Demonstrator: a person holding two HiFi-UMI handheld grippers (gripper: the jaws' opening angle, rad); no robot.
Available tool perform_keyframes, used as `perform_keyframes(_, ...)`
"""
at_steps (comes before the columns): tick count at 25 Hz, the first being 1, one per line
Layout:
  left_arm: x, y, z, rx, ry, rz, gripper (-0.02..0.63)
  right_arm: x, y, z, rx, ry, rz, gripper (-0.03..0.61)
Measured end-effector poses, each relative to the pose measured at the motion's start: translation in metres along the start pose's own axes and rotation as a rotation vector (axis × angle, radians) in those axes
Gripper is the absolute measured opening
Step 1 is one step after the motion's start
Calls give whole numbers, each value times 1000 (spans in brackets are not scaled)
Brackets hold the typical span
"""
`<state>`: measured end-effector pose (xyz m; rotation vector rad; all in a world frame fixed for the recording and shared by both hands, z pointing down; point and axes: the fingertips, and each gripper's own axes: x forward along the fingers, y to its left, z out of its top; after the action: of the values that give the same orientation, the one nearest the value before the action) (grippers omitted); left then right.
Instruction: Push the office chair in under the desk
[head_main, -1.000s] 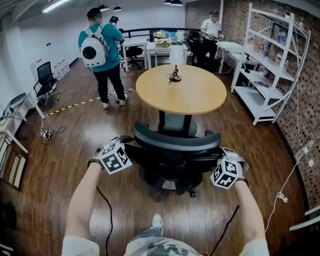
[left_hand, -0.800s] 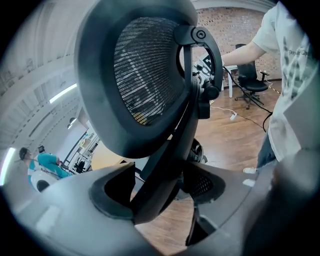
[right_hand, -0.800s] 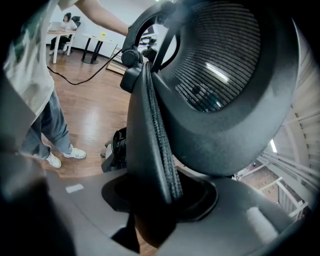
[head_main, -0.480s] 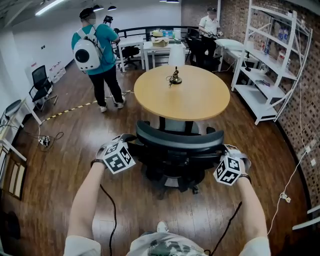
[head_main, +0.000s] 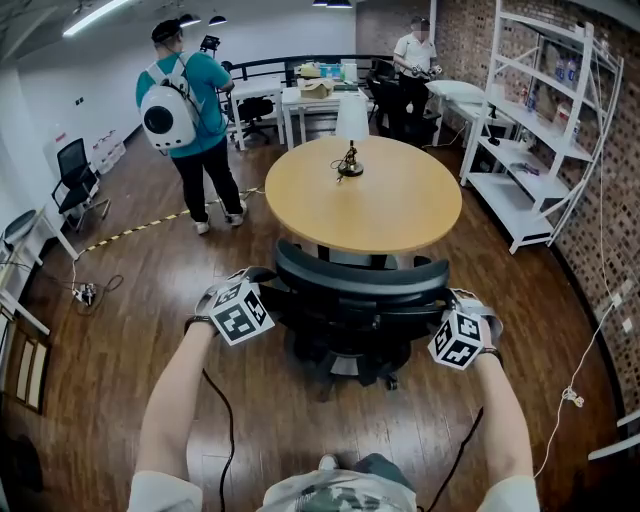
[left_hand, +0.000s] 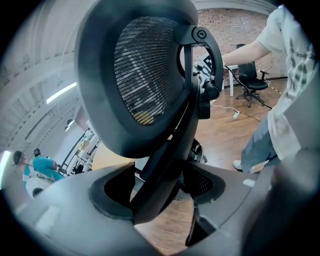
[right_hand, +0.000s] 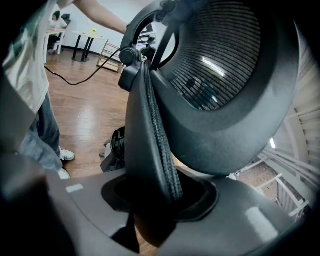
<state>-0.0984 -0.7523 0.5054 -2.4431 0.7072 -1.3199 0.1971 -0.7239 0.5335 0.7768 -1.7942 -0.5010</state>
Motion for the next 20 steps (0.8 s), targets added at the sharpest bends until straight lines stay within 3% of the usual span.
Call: perform_keyframes(20, 23, 32, 2, 4, -39, 33, 324, 33, -29, -5, 2, 9, 2, 179)
